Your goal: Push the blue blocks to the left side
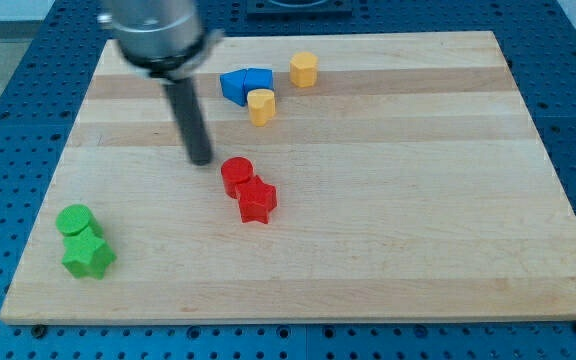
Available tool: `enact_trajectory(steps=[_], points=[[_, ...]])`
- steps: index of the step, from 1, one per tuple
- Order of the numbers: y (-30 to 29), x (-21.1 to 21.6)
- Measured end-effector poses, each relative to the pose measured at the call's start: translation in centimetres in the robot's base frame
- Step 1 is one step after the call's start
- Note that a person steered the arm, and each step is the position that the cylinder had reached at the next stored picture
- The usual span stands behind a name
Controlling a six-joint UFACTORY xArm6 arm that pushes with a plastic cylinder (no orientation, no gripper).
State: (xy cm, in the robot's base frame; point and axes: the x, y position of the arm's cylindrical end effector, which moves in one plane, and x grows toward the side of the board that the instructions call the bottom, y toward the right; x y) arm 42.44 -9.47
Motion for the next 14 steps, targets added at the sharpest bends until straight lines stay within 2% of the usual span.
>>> enact_trajectory(steps=[1, 2, 3, 4, 8, 9, 11, 12, 14], points=[[7.9, -3.2], [14.8, -8.1], [16.4, -10.8], [16.4, -10.9], [-2.4, -11.8], [-4.8, -11.8], [-5.5, -12.9], [-5.5, -15.2], [-5.5, -15.9]])
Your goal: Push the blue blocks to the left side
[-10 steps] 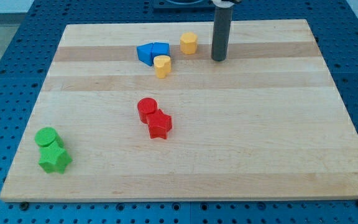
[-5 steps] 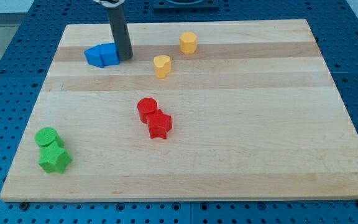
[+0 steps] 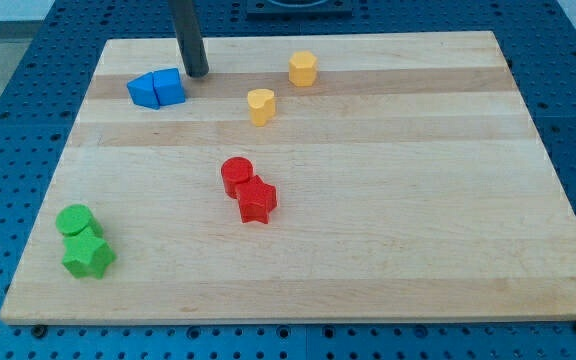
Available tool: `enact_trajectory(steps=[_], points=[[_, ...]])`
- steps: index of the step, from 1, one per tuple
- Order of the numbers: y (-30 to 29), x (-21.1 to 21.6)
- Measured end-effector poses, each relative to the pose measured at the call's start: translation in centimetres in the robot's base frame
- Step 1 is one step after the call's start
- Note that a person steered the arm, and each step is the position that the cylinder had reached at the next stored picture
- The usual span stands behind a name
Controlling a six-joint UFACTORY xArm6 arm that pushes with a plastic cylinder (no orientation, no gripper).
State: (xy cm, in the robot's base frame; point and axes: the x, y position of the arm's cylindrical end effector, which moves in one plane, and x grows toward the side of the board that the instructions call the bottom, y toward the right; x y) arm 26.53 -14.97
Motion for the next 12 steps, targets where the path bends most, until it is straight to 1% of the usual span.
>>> enact_trajectory(steps=[1, 3, 4, 5, 8, 9, 11, 12], points=[[-1.5, 0.0], [-7.4, 0.1], [-10.2, 0.9], [-10.8, 1.3], [-10.8, 6.4], [-10.8, 7.2], [-12.1, 2.6], [-10.6, 2.6]])
